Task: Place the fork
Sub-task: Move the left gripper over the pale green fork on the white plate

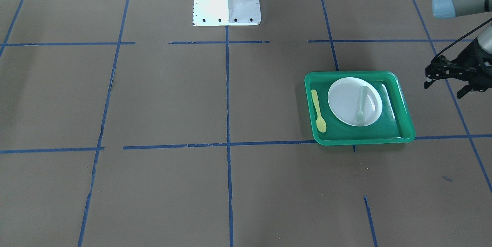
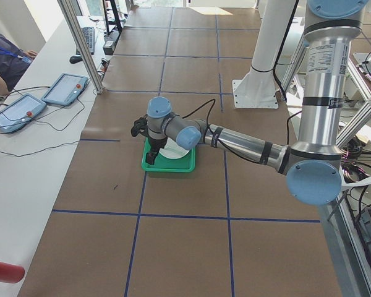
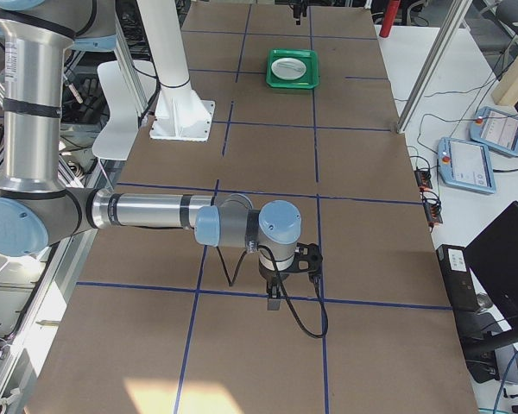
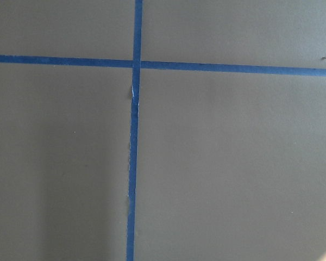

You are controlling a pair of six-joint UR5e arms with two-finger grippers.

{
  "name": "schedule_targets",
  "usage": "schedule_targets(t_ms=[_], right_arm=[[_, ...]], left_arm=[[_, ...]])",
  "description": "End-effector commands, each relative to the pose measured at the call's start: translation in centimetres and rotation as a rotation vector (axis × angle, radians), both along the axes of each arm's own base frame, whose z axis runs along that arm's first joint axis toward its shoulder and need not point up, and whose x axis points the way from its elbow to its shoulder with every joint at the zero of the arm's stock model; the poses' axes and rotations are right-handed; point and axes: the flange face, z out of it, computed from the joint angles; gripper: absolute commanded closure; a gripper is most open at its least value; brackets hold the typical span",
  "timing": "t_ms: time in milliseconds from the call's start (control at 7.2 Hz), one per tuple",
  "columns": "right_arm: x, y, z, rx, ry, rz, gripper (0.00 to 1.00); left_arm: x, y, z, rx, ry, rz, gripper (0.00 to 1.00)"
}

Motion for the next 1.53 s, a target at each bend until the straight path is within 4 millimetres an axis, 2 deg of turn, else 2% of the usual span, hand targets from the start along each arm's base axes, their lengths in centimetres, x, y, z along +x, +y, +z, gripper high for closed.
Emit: schedule_targets(t_ms=[0,139,556,1111,1389], right_arm=[[0.0,0.0,0.0,0.0,0.0,0.0,0.0],[0.0,0.0,0.0,0.0,0.0,0.0,0.0],[0.0,0.0,0.0,0.0,0.0,0.0,0.0],[0.0,0.0,0.0,0.0,0.0,0.0,0.0],[0.0,0.0,0.0,0.0,0.0,0.0,0.0]], left_arm=[[6.9,1.8,0.4,0.014,0.035,-0.016,0.01],[9.8,2.6,1.6,-0.019,0.032,-0.014,0.07],[13.4,4.0,1.6,-0.036,0.021,0.005,0.07],[16.1,4.7,0.7,-0.026,0.018,0.017,0.08],[16.8,5.1,0.7,-0.025,0.017,0.031,0.1]])
